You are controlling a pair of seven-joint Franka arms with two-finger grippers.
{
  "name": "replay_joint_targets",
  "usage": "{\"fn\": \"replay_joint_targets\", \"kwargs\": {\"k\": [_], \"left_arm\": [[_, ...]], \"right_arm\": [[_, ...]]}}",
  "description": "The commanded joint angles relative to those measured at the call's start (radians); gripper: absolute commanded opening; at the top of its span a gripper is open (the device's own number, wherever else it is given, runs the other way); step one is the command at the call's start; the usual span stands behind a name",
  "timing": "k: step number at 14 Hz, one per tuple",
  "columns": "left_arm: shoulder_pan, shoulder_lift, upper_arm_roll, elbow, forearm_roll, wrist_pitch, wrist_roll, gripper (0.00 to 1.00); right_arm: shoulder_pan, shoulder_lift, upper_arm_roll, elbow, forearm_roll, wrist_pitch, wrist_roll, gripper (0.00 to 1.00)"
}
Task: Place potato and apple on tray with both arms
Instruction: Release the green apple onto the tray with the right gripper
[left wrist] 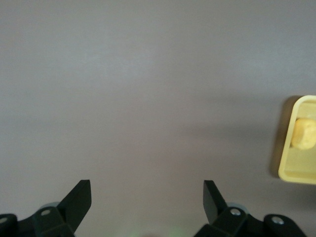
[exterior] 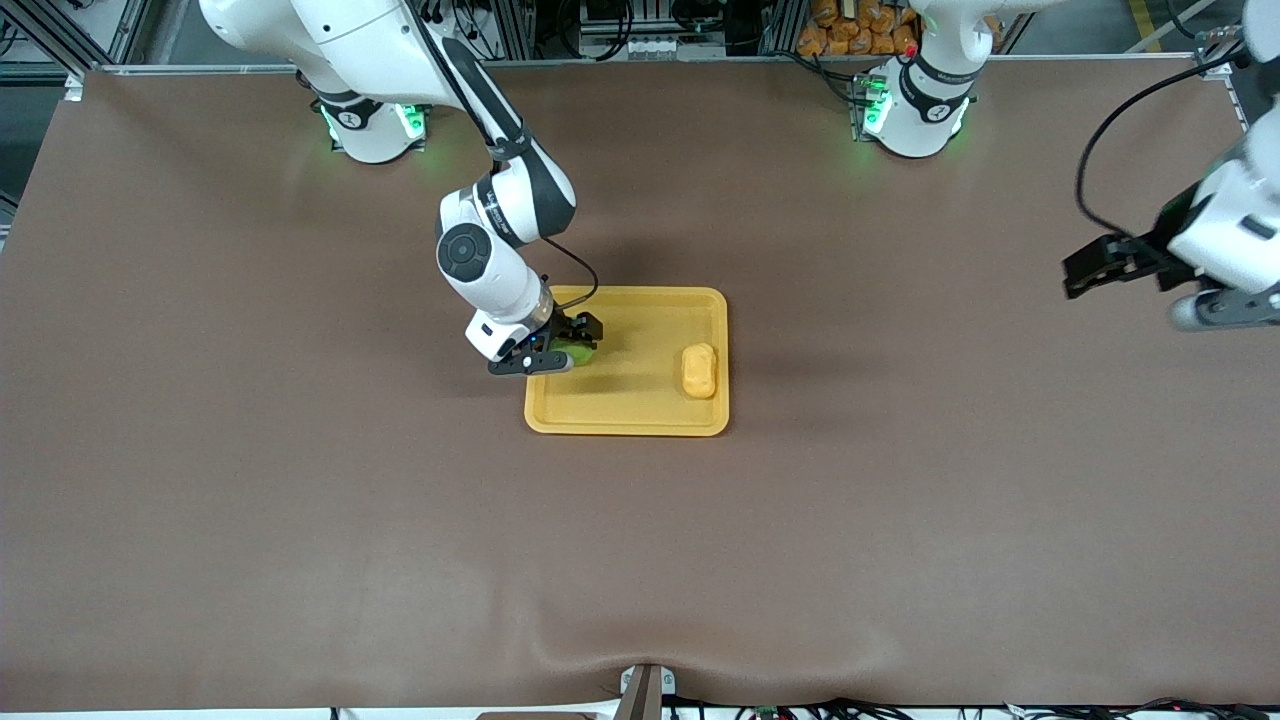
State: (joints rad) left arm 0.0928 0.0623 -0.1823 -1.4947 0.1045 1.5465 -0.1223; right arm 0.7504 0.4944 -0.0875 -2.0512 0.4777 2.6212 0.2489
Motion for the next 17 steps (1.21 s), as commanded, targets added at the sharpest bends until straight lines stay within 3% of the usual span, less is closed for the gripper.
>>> {"fn": "replay_joint_targets", "kwargs": {"k": [1,5,8,11,14,17], "left_arm": [[0.036,-0.061,-0.009,-0.038,-0.025,-0.017,0.039,1.0],[0.036,-0.088,-0.011,-0.038,-0.025,-0.045,0.039,1.0],[0.027,-0.128,-0.009,-0.045,-0.028,-0.059,0.039,1.0],[-0.022,-0.185,0.015,-0.113,-0.042,-0.054,0.023,1.0],[-0.116,-0.208,0.116,-0.116,-0.057,-0.068,0.021,1.0],[-0.136,-0.216,0.139,-0.116,-0.069,-0.075,0.02,1.0]], "right_arm": [[0.02,0.013,-0.015,0.017,-0.024,-0.001,0.035,1.0],[0.0,-0.035,-0.017,0.016,-0.024,-0.013,0.036,1.0],[-0.025,-0.098,-0.046,0.023,-0.024,-0.101,0.053,1.0],[-0.025,-0.167,-0.136,0.028,-0.024,-0.18,0.055,1.0],[-0.025,-0.252,-0.256,0.026,-0.024,-0.287,0.044,1.0],[-0.025,-0.364,-0.375,0.029,-0.048,-0.401,0.017,1.0]]}}
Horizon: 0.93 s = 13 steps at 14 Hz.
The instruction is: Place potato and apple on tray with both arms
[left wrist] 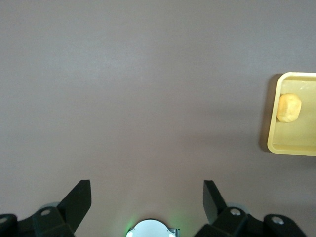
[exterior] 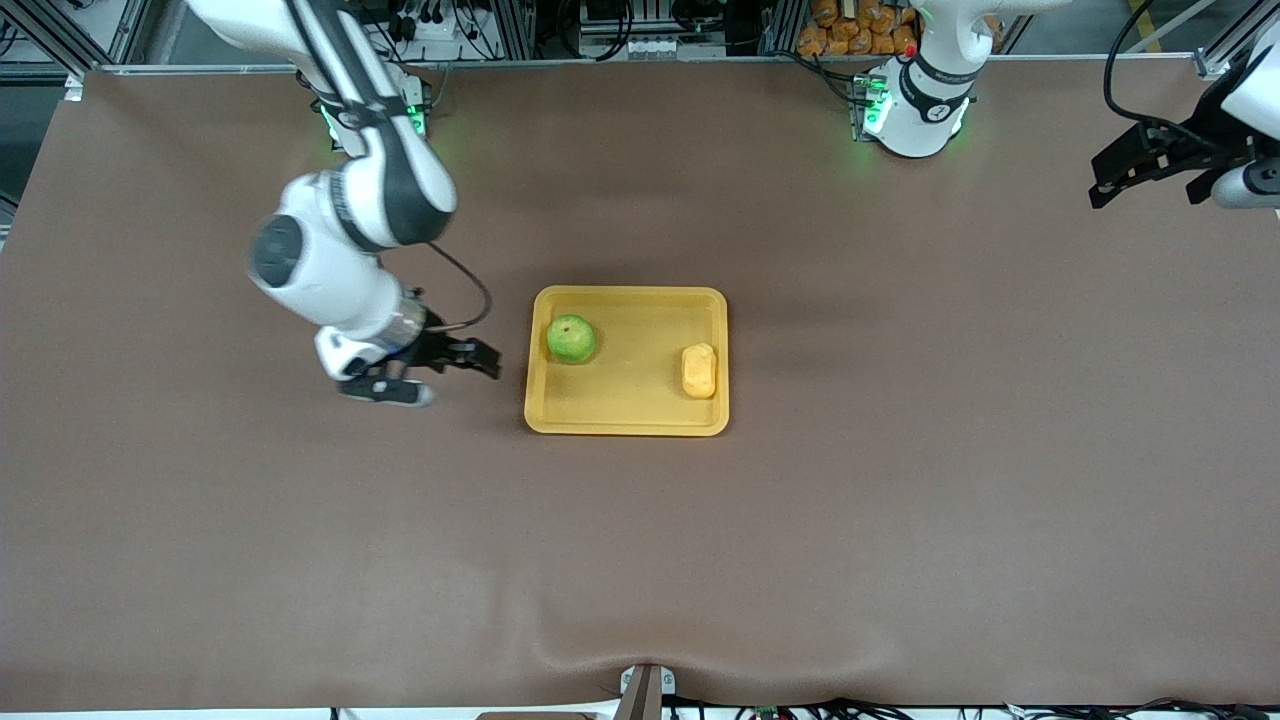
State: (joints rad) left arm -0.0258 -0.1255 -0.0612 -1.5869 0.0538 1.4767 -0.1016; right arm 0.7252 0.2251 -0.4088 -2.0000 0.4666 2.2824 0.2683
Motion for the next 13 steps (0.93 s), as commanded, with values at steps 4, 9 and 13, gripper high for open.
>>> {"fn": "replay_joint_targets", "kwargs": {"k": [4,9,13], "left_arm": [[-0.013,-0.017,0.011,-0.019,-0.019,-0.006,-0.006,1.0],[-0.013,-0.026,0.006,-0.012,-0.02,-0.024,-0.059,1.0],[-0.01,-0.031,0.006,-0.011,-0.02,-0.029,-0.061,1.0]], "right_arm": [[-0.015,-0.191,-0.201,0.006,-0.162,-0.246,-0.124,1.0],[-0.537,-0.223,0.225,0.214,-0.333,-0.542,-0.158,1.0],[-0.662,-0.266,0.275,0.272,-0.37,-0.647,-0.317,1.0]]}}
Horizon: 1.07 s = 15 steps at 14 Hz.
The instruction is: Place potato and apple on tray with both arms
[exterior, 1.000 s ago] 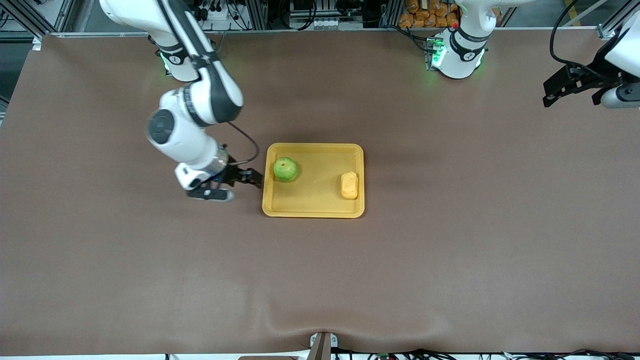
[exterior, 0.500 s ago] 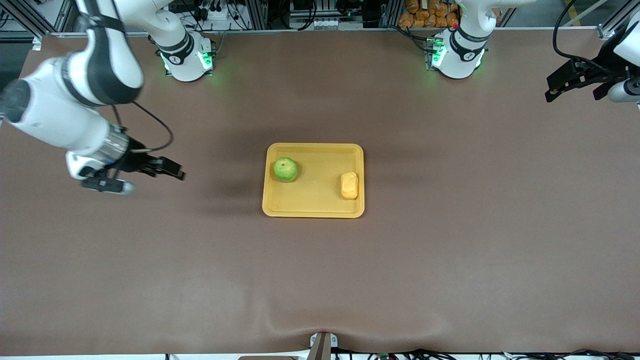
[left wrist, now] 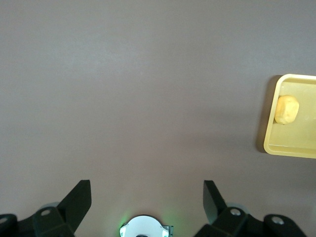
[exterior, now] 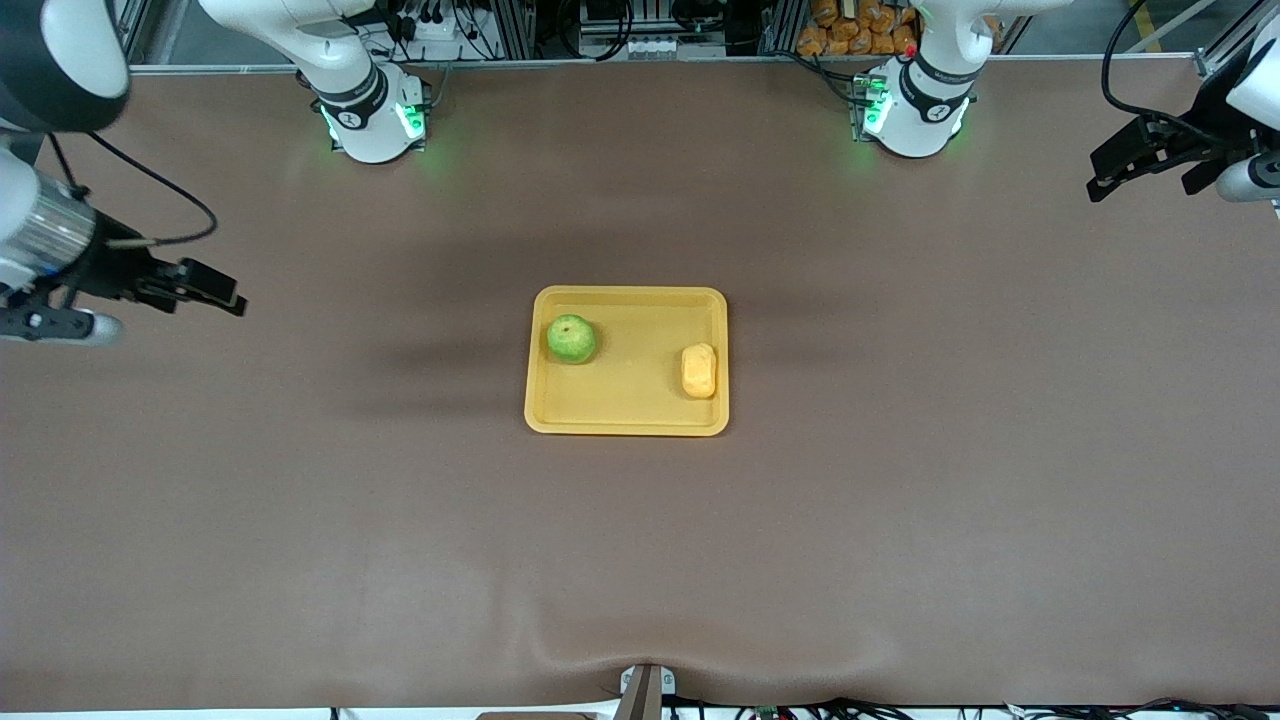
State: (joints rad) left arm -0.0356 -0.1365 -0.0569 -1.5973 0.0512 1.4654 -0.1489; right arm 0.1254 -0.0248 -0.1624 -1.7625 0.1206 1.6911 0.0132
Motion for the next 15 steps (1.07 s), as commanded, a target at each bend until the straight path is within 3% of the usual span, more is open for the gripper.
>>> {"fn": "replay_joint_targets", "kwargs": {"k": [1,4,10,15], "left_arm": [[0.0,-0.028,0.003,-0.001,-0.017,-0.017,-0.012,1.0],[0.002,-0.029,0.005,-0.001,-0.017,-0.017,-0.003,1.0],[-0.004,-0.015,0.002,0.019,-0.014,-0.017,0.005,1.0],[-0.003,-0.014,0.002,0.033,-0.016,-0.017,0.003,1.0]], "right_arm": [[-0.075,-0.012,0.03,0.096,-0.027,-0.117,-0.068,1.0],[-0.104,-0.004,0.064,0.219,-0.074,-0.263,-0.056,1.0],[-0.129,-0.018,0.119,0.221,-0.094,-0.311,0.019,1.0],[-0.124,-0.05,0.116,0.201,-0.107,-0.297,0.021,1.0]]}}
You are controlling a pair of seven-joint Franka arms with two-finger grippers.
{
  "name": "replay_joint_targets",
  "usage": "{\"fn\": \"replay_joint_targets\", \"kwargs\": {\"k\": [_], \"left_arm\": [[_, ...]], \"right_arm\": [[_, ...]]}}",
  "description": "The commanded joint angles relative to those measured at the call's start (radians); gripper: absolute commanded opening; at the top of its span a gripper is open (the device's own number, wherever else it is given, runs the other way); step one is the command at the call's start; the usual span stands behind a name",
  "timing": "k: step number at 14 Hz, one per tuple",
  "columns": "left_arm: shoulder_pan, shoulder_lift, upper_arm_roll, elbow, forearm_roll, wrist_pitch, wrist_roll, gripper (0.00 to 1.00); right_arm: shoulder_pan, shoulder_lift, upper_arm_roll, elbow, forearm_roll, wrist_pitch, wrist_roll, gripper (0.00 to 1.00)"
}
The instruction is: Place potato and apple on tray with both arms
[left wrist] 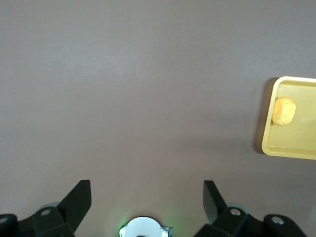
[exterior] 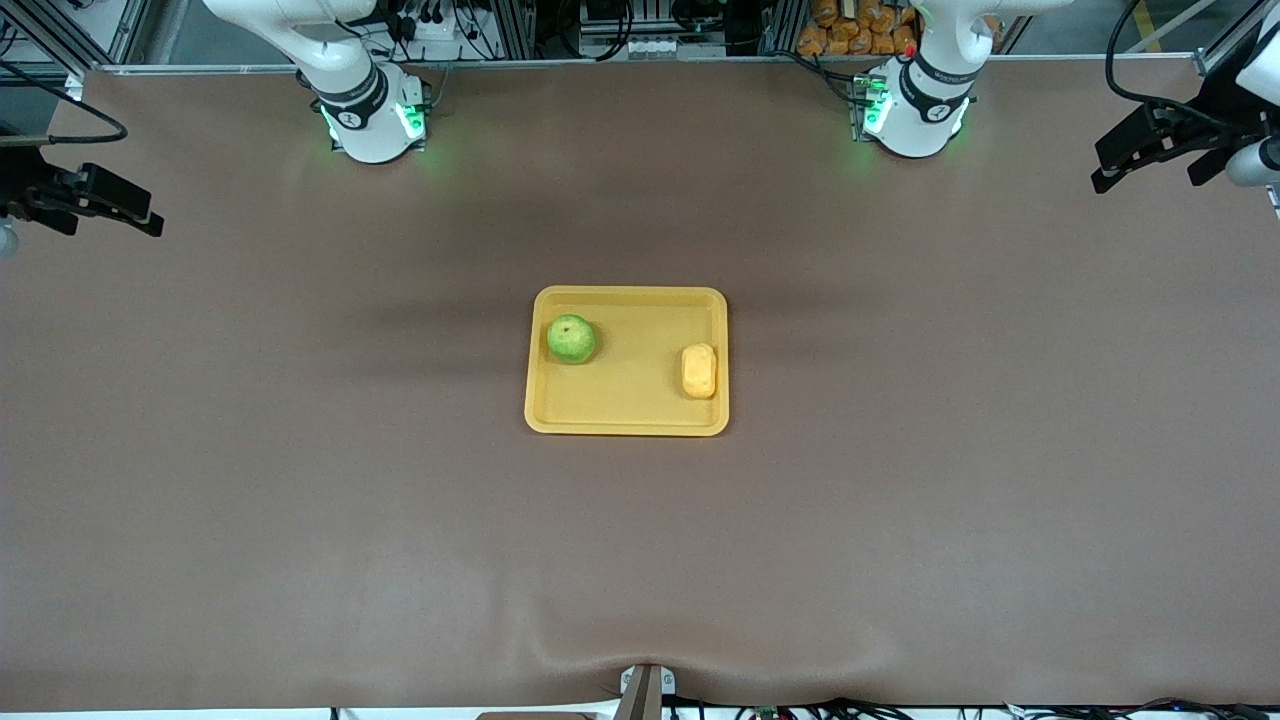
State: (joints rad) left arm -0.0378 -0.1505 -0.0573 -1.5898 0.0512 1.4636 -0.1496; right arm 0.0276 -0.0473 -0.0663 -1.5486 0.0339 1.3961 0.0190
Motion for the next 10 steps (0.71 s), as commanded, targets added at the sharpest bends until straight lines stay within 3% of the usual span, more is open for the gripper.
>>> {"fn": "replay_joint_targets", "kwargs": {"k": [1,10], "left_arm": [[-0.002,0.0,0.002,0.025,-0.016,-0.016,0.004,1.0],[-0.005,0.009,0.002,0.027,-0.014,-0.029,0.004,1.0]], "right_arm": [[-0.028,-0.028,0.019,-0.013,-0.02,0.003,0.01,1.0],[-0.037,-0.017,0.02,-0.012,-0.005,0.021,0.002,1.0]]}}
